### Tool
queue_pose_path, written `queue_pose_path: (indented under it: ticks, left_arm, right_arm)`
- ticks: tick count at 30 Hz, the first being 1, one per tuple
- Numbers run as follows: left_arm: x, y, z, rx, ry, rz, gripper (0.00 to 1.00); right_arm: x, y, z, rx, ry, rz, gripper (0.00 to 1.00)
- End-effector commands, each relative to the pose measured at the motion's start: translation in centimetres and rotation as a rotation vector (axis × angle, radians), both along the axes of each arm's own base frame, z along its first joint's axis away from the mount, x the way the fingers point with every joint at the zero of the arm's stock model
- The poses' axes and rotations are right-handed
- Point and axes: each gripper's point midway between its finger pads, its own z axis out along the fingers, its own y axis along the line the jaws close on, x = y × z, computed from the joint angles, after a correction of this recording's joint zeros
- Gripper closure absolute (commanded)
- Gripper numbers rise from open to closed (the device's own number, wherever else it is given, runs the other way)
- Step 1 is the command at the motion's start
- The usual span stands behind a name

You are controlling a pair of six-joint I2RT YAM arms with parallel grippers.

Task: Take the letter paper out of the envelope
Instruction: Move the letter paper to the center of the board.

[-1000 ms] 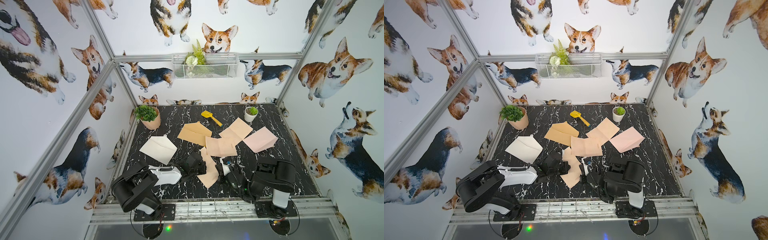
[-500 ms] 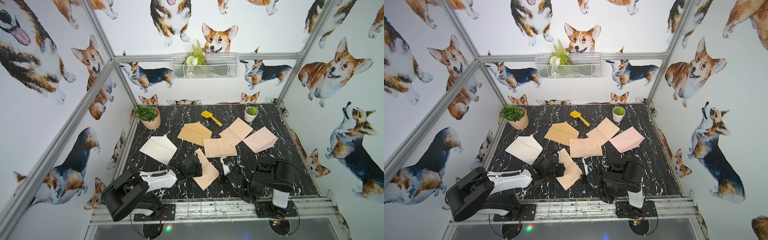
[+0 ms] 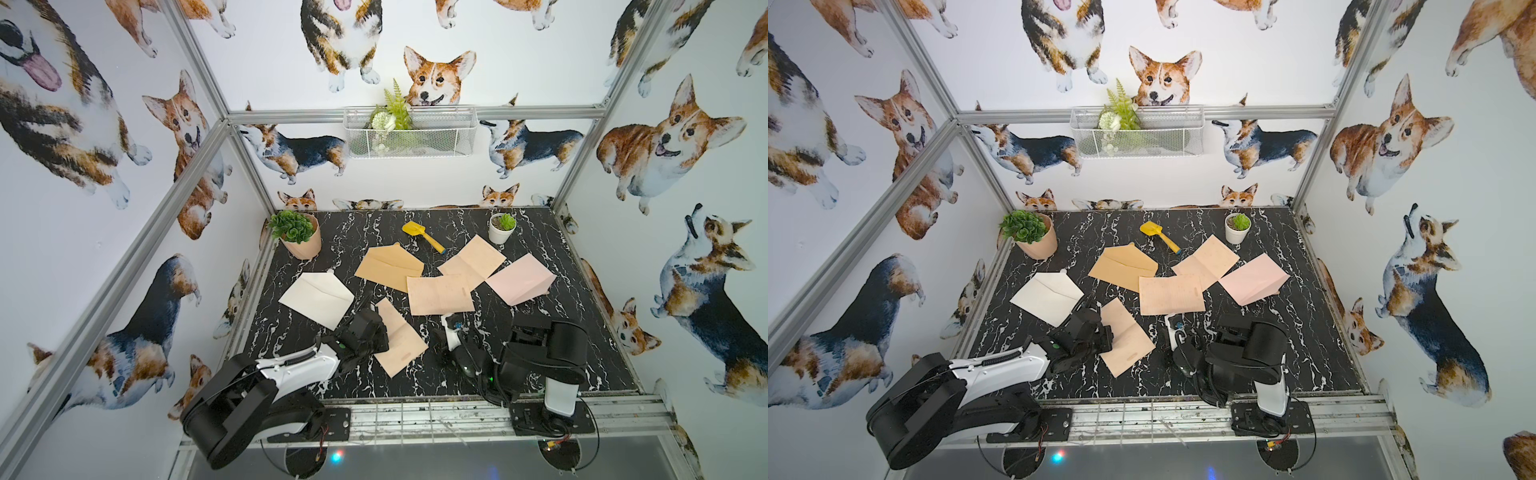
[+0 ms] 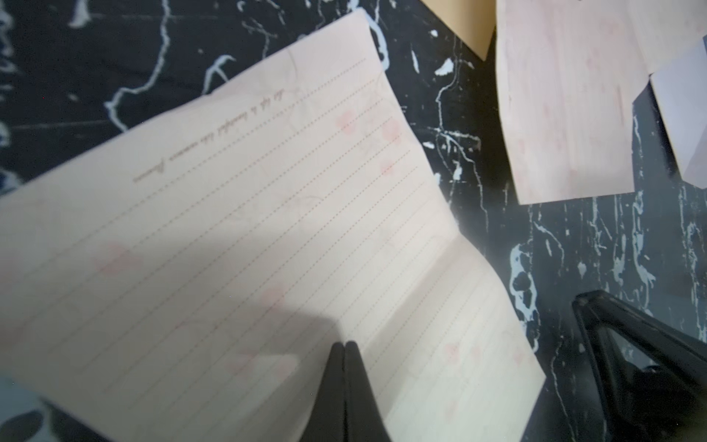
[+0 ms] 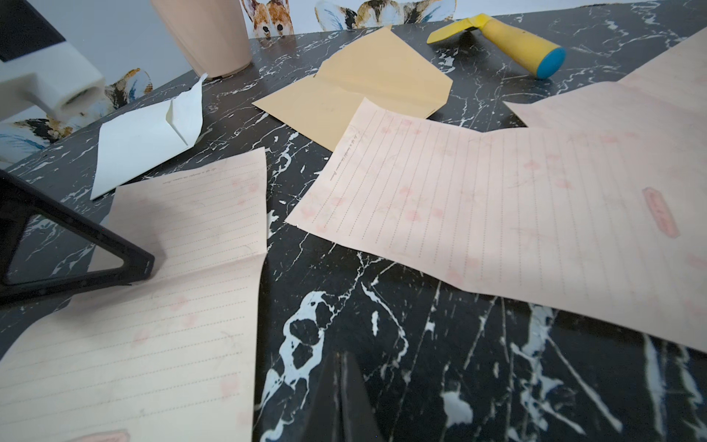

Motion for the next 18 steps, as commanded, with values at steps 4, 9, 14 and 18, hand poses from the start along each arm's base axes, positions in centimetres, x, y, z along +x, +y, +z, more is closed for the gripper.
queue_pose_path:
  ticks: [4,9,14,18]
  left_arm:
    - [-0.3,1.9,0.1,0.009,0.007,0.023,1.0]
    - [-0.3,2.5,0.6,0.002,-0.003,0.036,1.0]
    - [-0.3,2.5,0.9,-0.012,-0.006,0.036,1.0]
    - [0.4,2.3,2.6,-0.029,-0.041,0.031,0.99]
  right_arm:
    - [0.2,0.2,0.8,0.047,-0.01,-0.014,1.0]
    - [0.2,0.3,0.8,0.047,-0.01,-0.013,1.0]
    - [0.3,0.1,1.1,0.051,-0.017,-0.019,1.0]
    - [0.4,-0.7,3.3,0.065,-0.073,-0.029,1.0]
